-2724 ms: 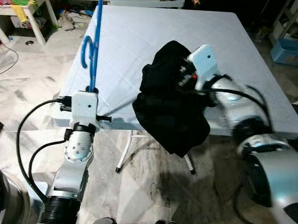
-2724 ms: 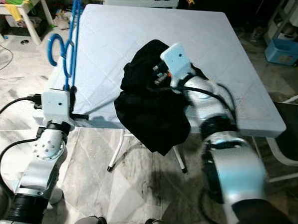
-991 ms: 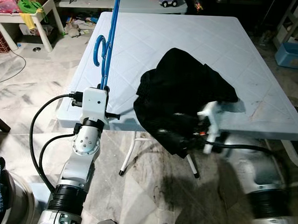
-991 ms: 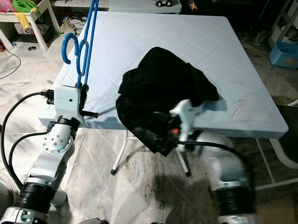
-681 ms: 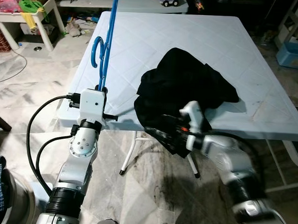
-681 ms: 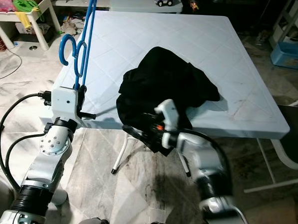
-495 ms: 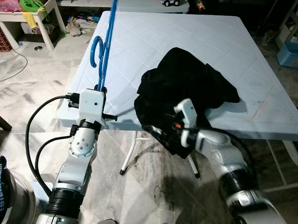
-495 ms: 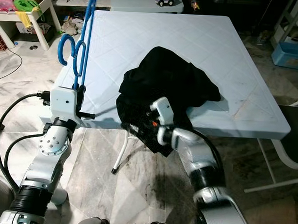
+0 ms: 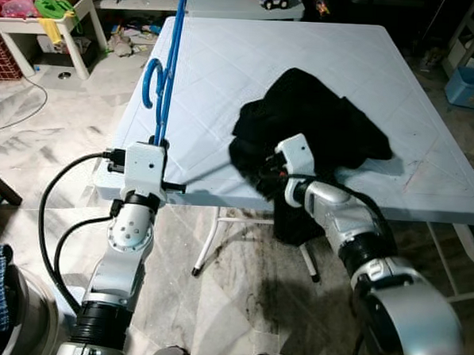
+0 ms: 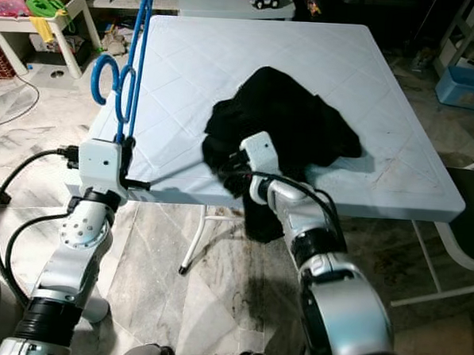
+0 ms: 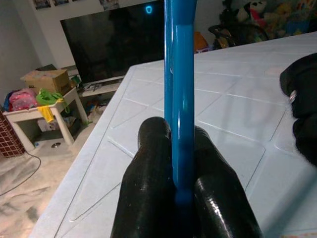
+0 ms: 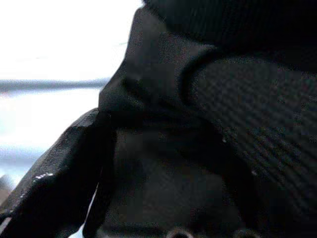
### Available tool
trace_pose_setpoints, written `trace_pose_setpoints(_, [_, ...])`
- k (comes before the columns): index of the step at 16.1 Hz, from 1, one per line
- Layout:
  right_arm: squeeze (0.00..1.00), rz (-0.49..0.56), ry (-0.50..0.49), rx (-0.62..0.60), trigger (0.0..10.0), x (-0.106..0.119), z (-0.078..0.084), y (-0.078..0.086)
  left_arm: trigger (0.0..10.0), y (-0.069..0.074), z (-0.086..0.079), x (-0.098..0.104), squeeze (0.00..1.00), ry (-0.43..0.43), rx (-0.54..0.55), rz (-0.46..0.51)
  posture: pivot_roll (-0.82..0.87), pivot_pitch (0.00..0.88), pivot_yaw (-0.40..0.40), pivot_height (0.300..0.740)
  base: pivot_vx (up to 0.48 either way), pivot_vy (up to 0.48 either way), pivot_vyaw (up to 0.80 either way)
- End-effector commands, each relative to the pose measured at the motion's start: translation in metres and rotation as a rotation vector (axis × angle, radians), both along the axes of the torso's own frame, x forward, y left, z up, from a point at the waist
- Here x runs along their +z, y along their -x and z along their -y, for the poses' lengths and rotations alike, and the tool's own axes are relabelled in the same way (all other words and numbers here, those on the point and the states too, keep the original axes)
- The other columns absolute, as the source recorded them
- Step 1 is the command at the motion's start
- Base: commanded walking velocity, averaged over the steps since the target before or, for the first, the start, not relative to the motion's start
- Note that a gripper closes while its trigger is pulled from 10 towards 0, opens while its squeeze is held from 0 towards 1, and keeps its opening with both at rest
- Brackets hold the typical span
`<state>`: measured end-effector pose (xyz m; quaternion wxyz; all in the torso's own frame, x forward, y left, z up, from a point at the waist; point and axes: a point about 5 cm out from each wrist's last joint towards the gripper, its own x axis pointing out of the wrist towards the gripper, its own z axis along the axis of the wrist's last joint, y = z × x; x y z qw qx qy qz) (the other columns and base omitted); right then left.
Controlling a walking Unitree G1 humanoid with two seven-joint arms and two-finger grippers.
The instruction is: Hang hanger
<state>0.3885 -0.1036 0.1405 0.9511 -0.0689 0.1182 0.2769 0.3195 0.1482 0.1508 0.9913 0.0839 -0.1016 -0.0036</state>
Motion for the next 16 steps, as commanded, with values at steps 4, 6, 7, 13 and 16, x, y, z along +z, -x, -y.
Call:
trace_pose_setpoints(4, [0.00,0.115,-0.028,-0.281,10.0,0.032,0.026,-0.019,10.0,0.000,0.000,0.005,0.00,-0.005,-0.001,0.014,0.03,0.132,0.016,0.740,0.000,0.000,0.00])
trace_pose_setpoints(6, [0.00,0.143,-0.072,-0.353,10.0,0.041,0.032,-0.022,10.0,0.000,0.001,0.005,0.00,-0.006,0.003,0.015,0.03,0.131,0.016,0.740,0.000,0.000,0.00])
trace_pose_setpoints(7, [0.00,0.155,-0.093,-0.374,10.0,0.044,0.034,-0.023,10.0,0.000,0.001,0.005,0.00,-0.006,0.005,0.014,0.03,0.131,0.016,0.740,0.000,0.000,0.00])
trace_pose_setpoints(13, [0.00,0.229,-0.126,-0.336,10.0,0.045,0.035,-0.021,10.0,-0.002,0.005,0.005,0.00,-0.004,0.002,0.014,0.01,0.129,0.014,0.740,0.000,0.000,0.00])
trace_pose_setpoints(16, [0.00,0.240,-0.029,-0.202,10.0,0.032,0.045,-0.012,10.0,-0.003,0.007,0.005,0.00,0.001,-0.003,0.017,0.00,0.126,0.014,0.740,0.000,0.000,0.00])
